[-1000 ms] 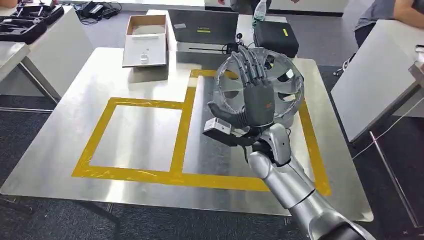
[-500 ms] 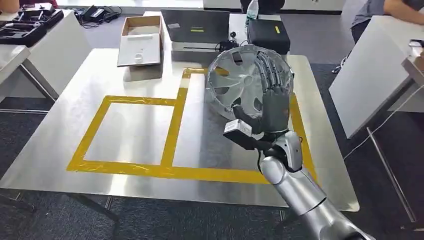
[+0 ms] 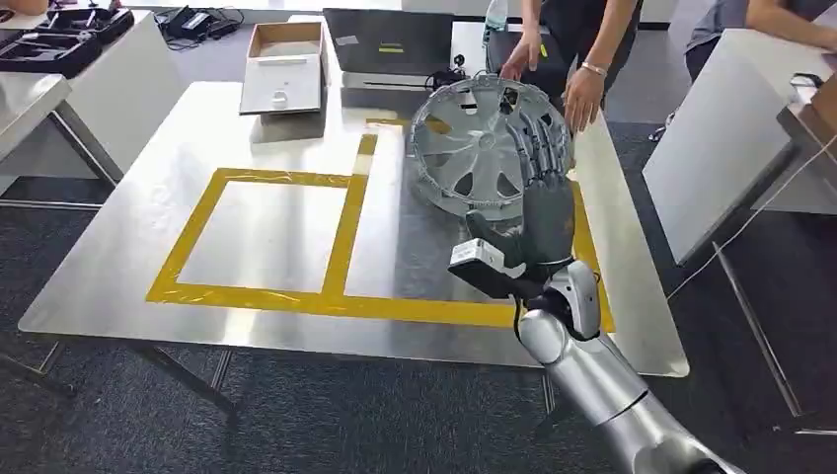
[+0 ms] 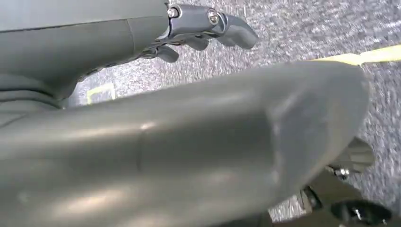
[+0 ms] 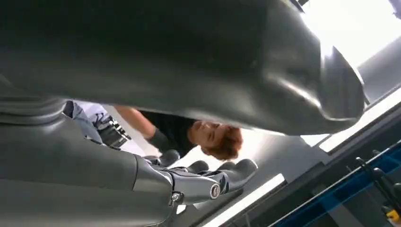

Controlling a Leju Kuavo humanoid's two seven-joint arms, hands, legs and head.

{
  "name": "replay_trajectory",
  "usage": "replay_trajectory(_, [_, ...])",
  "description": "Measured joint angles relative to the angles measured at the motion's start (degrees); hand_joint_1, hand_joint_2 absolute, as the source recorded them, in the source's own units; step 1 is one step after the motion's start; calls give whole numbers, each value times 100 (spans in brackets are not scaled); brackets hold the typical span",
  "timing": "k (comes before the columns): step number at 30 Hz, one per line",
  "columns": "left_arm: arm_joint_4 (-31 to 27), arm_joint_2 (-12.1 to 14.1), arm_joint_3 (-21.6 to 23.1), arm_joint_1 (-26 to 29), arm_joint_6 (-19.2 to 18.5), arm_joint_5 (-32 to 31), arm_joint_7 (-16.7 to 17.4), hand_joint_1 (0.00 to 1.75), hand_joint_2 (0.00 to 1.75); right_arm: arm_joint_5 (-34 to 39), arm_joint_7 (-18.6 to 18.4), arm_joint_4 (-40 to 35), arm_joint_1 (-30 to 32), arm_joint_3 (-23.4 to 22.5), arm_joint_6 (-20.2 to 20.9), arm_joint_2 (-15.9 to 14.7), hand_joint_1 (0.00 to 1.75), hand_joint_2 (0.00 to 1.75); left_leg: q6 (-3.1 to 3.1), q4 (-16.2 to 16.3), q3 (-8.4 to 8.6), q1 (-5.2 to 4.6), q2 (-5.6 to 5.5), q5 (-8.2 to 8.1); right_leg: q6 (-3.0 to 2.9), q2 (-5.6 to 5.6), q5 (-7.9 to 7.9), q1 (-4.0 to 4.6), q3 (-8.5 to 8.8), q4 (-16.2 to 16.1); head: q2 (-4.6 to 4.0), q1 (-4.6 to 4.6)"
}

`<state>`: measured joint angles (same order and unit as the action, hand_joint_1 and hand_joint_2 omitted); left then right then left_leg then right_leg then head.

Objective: Take the parts from the cabinet and place them on the table.

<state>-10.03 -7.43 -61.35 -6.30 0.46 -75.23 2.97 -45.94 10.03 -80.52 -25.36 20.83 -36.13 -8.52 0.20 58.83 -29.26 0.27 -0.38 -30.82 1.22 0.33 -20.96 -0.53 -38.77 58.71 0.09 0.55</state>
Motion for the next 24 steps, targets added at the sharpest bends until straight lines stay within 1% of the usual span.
replay_trajectory(1, [7, -13, 0, -8, 2, 9, 0, 0, 0, -13, -29, 15, -1, -2, 13, -4, 0, 0, 61, -28, -40, 29, 34, 87, 21, 1, -91, -32, -38, 48, 0, 4])
replay_trajectory(2, [5, -11, 0, -9, 4, 11, 4, 0, 0, -15, -46, 22, -5, -2, 33, -7, 0, 0, 110, -37, -118, 29, 42, 158, 38, -8, -428, -28, -138, 241, 0, 15])
replay_trajectory(3, [0, -7, 0, -11, 6, 15, 2, 0, 0, -15, -46, 24, -13, -2, 39, -7, 0, 0, 122, -35, -181, 28, 46, 225, 62, -9, -781, -32, -244, 583, 0, 18])
replay_trajectory(4, [0, -7, 0, -9, 6, 18, -4, 0, 0, -15, -46, 28, -14, -2, 46, -7, 0, 0, 133, -30, -274, 23, 48, 297, 81, -9, -1103, -34, -361, 1032, 0, 16])
replay_trajectory(5, [2, -7, 0, -6, 6, 20, -9, 0, 0, -15, -46, 40, -10, -2, 55, -7, 0, 0, 138, -22, -366, 18, 52, 363, 95, -8, -1292, -32, -443, 1439, 0, 18])
replay_trajectory(6, [2, -7, 0, -5, 6, 24, -11, 0, 0, -18, -46, 61, -9, -2, 61, -7, 0, 0, 134, -8, -465, 17, 56, 428, 99, -8, -1324, -31, -464, 1734, 0, 15])
replay_trajectory(7, [2, -7, 0, -4, 6, 26, -20, 0, 0, -20, -46, 81, -7, -2, 63, -7, 0, 0, 126, 12, -558, 17, 57, 483, 96, -8, -1202, -32, -379, 1774, 0, 20])
replay_trajectory(8, [4, -13, 0, 2, 6, 29, -28, 0, 0, -24, -46, 88, -6, -2, 66, -7, 0, 0, 114, 36, -651, 17, 60, 537, 87, -9, -982, -32, -146, 1565, 0, 18])
replay_trajectory(9, [4, -22, 0, 3, 6, 35, -28, 0, 0, -31, -44, 92, -13, -2, 66, -7, 0, 0, 98, 57, -724, 18, 63, 584, 69, -9, -801, -31, 191, 1154, 0, 20])
replay_trajectory(10, [4, -26, 0, 0, 6, 39, -37, 0, 0, -31, -44, 94, -26, -2, 66, -7, 0, 0, 79, 77, -780, 18, 62, 624, 44, -9, -747, -29, 575, 656, 0, 20])
replay_trajectory(11, [4, -31, 0, -5, 6, 42, -46, 0, 0, -31, -44, 94, -54, -2, 66, -7, 0, 0, 50, 95, -813, 10, 61, 663, 5, -10, -989, -14, 878, 163, 0, 20])
replay_trajectory(12, [4, -35, 0, -8, 11, 42, -48, 0, 0, -33, -42, 94, -63, -2, 61, -4, 0, 0, 8, 99, -825, 1, 56, 708, -32, -7, -1017, 25, 978, 12, 0, 0])
replay_trajectory(13, [4, -35, 0, -6, 13, 42, -52, 0, 0, -33, -44, 96, -67, -2, 63, -7, 0, 0, -31, 74, -805, 6, 57, 751, -71, -2, -985, 38, 947, -17, 0, 33])
replay_trajectory(14, [4, -35, 0, -8, 13, 42, -55, 0, 0, -33, -44, 103, -79, -2, 66, -7, 0, 0, -72, 48, -807, 23, 58, 810, -107, -3, -960, 58, 924, 2, 0, 37])
replay_trajectory(15, [4, -35, 0, -5, 13, 42, -52, 0, 0, -31, -46, 103, -77, -2, 68, -7, 0, 0, -115, 12, -808, 18, 54, 863, -157, -6, -906, 61, 906, -18, 0, 46])
replay_trajectory(16, [4, -20, -4, 2, 13, 42, -52, 0, 0, -31, -44, 105, -80, -2, 68, -4, 0, 0, -142, 48, -838, 32, 46, 845, -206, -35, -804, -3, 863, -72, 0, 44])
replay_trajectory(17, [4, -18, -4, 4, 13, 42, -50, 0, 0, -37, -42, 105, -93, 0, 74, 0, 0, 0, -160, 168, -916, 27, 34, 605, -248, -42, -745, -2, 799, -75, 0, 29])
replay_trajectory(18, [4, -20, -4, 6, 13, 42, -48, 0, 0, -35, -46, 105, -99, -2, 70, 0, 0, 0, -175, 467, -1018, 32, 32, 239, -282, -42, -672, -2, 715, -75, 0, 3])
replay_trajectory(19, [7, -20, -4, 5, 13, 42, -50, 0, 0, -31, -44, 107, -91, 0, 72, 0, 0, 0, -203, 878, -1133, 41, 33, -110, -289, -44, -603, 0, 628, -74, 0, -4])
replay_trajectory(20, [9, -20, -4, 4, 13, 42, -50, 0, 0, -35, -44, 107, -91, 0, 72, 0, 0, 0, -227, 1317, -1229, 44, 33, -357, -291, -44, -532, 5, 532, -69, 0, -6])
replay_trajectory(21, [9, -20, -4, 2, 13, 42, -50, 0, 0, -35, -44, 107, -86, 0, 72, 2, 0, 0, -245, 1656, -1268, 46, 33, -423, -280, -45, -459, 6, 437, -67, 0, -4])
replay_trajectory(22, [9, -20, -4, 1, 13, 42, -50, 0, 0, -35, -44, 109, -79, 0, 74, 2, 0, 0, -255, 1774, -1217, 48, 34, -314, -266, -48, -395, 5, 350, -65, 0, -6])
replay_trajectory(23, [9, -18, -4, 2, 13, 42, -50, 0, 0, -35, -44, 109, -75, 0, 74, 2, 0, 0, -258, 1684, -1067, 56, 36, -103, -250, -50, -328, 2, 264, -62, 0, -6])
replay_trajectory(24, [9, -15, -4, 2, 13, 42, -50, 0, 0, -33, -44, 109, -75, -2, 74, 2, 0, 0, -260, 1395, -811, 69, 36, 122, -228, -50, -258, -1, 174, -55, 0, -7])
